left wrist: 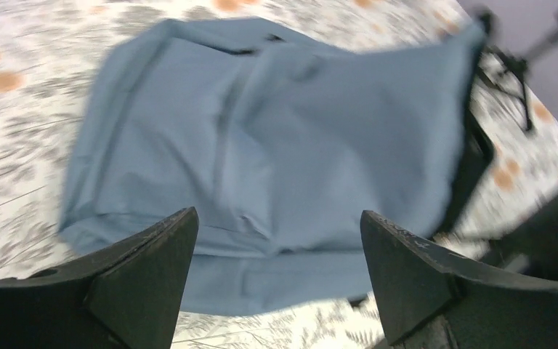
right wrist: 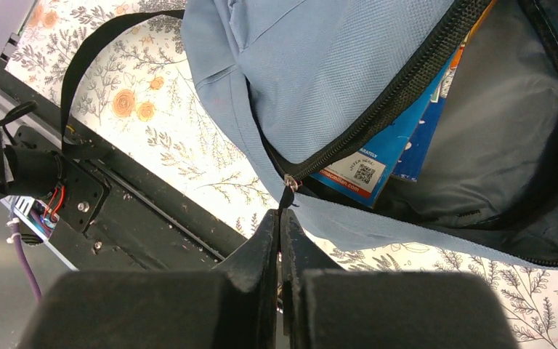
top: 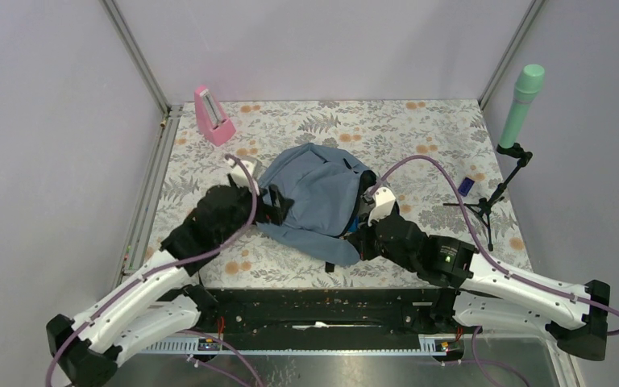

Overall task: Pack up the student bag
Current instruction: Zip the student bag at the center of the board.

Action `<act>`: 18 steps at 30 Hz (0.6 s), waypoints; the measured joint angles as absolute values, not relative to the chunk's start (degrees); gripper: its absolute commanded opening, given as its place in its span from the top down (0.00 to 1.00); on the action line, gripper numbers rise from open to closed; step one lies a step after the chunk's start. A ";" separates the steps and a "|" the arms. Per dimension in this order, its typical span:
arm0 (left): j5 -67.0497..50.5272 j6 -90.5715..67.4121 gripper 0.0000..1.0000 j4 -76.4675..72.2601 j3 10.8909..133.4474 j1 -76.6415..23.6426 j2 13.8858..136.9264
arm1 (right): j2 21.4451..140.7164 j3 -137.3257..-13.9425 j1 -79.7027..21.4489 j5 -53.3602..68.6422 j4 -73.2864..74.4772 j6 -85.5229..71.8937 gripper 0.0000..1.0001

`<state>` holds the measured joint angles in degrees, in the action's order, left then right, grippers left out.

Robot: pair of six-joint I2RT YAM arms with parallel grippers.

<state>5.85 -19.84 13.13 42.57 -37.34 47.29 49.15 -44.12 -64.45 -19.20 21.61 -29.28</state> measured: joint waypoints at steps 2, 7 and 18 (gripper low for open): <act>4.45 -16.97 0.16 11.35 40.23 -43.03 45.25 | 48.38 -43.42 -64.45 -19.25 21.23 -29.06 1.00; 4.40 -11.49 0.18 8.27 37.80 -53.58 48.62 | 48.27 -43.35 -64.42 -19.27 20.93 -28.95 1.00; 10.48 -2.13 0.12 1.28 37.80 -66.65 62.02 | 48.25 -43.20 -64.45 -19.42 20.40 -29.89 1.00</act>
